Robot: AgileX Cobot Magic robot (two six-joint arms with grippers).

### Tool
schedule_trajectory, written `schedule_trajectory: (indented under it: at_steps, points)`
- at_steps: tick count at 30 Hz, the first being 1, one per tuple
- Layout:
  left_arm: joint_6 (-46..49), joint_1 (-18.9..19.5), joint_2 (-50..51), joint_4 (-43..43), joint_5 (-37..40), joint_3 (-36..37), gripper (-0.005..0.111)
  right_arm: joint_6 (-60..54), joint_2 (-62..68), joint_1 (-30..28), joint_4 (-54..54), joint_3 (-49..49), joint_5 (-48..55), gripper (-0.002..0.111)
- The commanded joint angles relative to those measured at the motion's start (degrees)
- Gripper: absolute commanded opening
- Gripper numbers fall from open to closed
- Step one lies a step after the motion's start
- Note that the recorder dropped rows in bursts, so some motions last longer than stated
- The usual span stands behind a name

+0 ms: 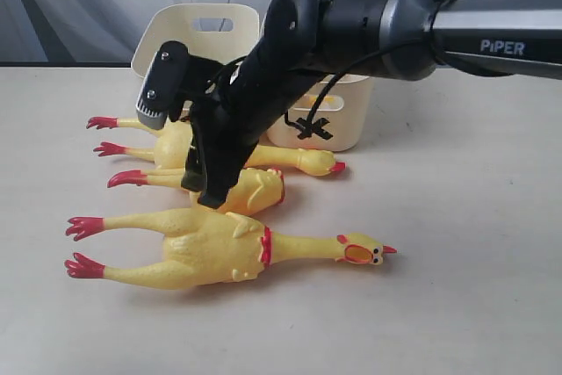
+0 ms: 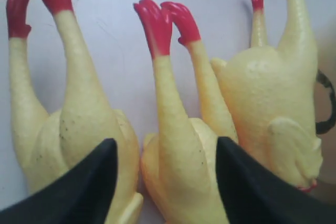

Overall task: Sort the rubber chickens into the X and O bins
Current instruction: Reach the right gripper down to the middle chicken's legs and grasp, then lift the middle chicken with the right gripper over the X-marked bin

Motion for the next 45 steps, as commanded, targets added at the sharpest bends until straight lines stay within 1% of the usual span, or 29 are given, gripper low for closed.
schedule_trajectory:
  at_steps: [1,5,11,19,31,33,36,45]
  points:
    - [-0.23,0.16,-0.21,0.43,-0.54,0.29,0.0,0.27,1.55,0.0,-0.57,-0.3,-1.15,0.065]
    - [-0.23,0.16,-0.21,0.43,-0.54,0.29,0.0,0.27,3.36,0.0,-0.32,-0.3,-1.84,0.065]
    - [-0.23,0.16,-0.21,0.43,-0.54,0.29,0.0,0.35,4.6,0.0,-0.32,-0.3,-6.53,0.065]
    - [-0.23,0.16,-0.21,0.43,-0.54,0.29,0.0,0.35,4.81,0.0,-0.06,-0.3,-9.51,0.065]
    - [-0.23,0.16,-0.21,0.43,-0.54,0.29,0.0,0.35,7.28,0.0,0.98,-0.3,-9.39,0.065]
    - [-0.23,0.16,-0.21,0.43,-0.54,0.29,0.0,0.35,7.6,0.0,0.98,-0.3,-9.39,0.062]
    - [-0.23,0.16,-0.21,0.43,-0.54,0.29,0.0,0.35,8.27,0.0,0.85,-0.3,-9.28,0.05]
    - [-0.23,0.16,-0.21,0.43,-0.54,0.29,0.0,0.35,8.48,0.0,0.85,-0.3,-9.02,0.022]
